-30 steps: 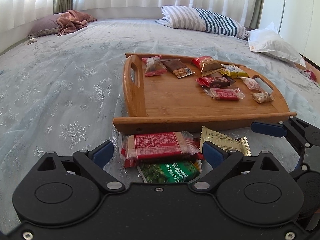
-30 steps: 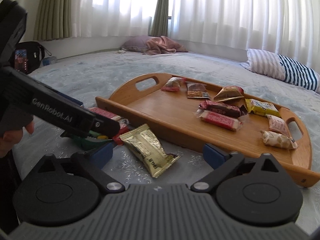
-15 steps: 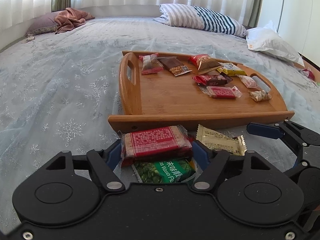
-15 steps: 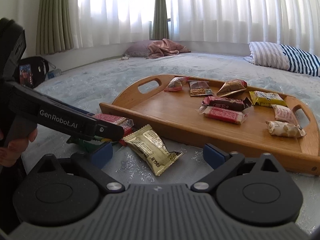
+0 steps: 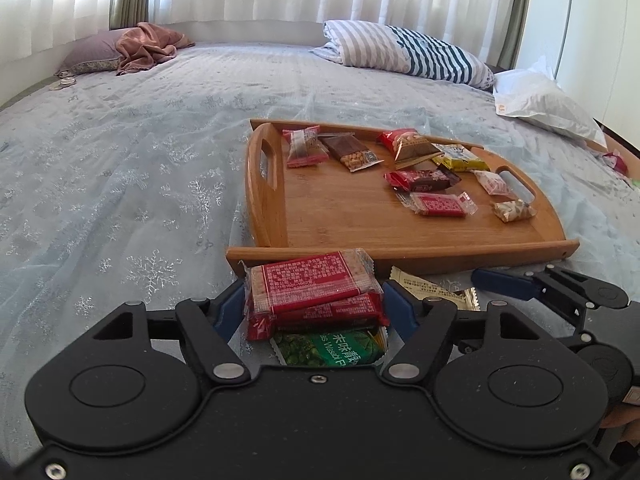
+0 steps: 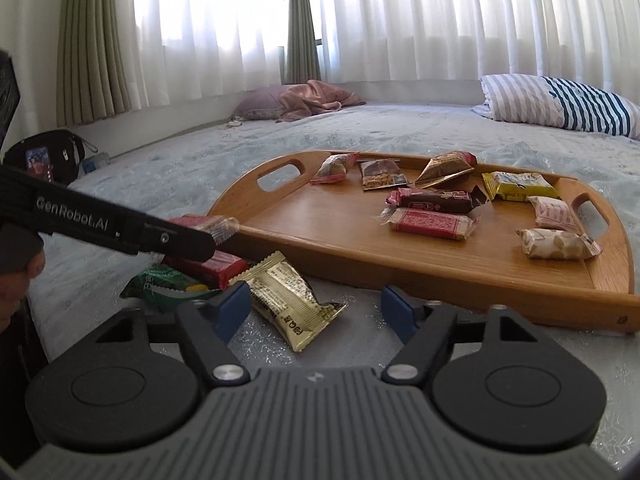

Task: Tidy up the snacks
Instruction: 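Grasp red wafer pack with left tool while right tool grasps gold pack, then lower red wafer pack onto tray with left tool while right tool lowers gold pack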

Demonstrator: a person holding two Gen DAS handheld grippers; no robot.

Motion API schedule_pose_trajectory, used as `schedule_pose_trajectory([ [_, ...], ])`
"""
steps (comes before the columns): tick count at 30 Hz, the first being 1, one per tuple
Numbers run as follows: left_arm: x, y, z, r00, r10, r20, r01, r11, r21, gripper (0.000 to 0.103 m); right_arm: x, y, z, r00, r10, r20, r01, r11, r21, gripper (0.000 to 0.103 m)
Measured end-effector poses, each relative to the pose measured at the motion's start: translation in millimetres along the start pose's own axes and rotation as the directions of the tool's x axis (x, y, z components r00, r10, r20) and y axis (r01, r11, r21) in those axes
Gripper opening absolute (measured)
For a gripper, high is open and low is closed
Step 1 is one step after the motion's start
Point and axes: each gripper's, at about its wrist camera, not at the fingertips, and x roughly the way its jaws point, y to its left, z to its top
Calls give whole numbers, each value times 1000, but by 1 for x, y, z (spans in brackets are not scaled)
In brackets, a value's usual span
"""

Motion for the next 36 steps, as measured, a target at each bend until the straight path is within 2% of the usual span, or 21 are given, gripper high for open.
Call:
schedule_pose_trajectory([
  [5, -5, -1, 2, 1000, 1, 11, -1, 1000, 4, 66, 0, 7, -2, 1000, 9, -4, -9, 999, -53, 57],
  [8, -6, 0, 3, 1000, 2, 13, -2, 1000, 1, 65, -2, 9, -3, 1000, 17, 1, -17, 998, -67, 50],
  [9, -6, 0, 4, 1000, 4, 14, -4, 1000, 0, 64, -3, 9, -3, 1000, 22, 4, -21, 997, -68, 45],
  [11, -5, -1, 5, 1000, 5, 16, -5, 1000, 2, 63, -5, 10, -1, 1000, 25, 6, -24, 997, -72, 43],
  [15, -6, -2, 5, 1000, 8, 20, -9, 1000, 7, 62, -12, 14, 3, 1000, 10, 21, -8, 996, -87, 41],
  [19, -8, -3, 8, 999, 6, 34, -7, 1000, 15, 62, -16, 15, 5, 1000, 2, 11, -1, 999, -53, 41],
  [26, -8, -4, 20, 998, 9, 59, -11, 999, 39, 62, -28, 21, 15, 998, -57, 31, 59, 996, -69, 41],
  [31, 1, -5, 33, 998, -5, 61, 2, 998, 55, 62, -27, 14, 30, 990, -132, 46, 133, 991, -20, 41],
  [36, 18, -6, 45, 999, -28, 43, 26, 998, 54, 62, -11, 4, 44, 977, -214, 23, 212, 975, 69, 42],
])
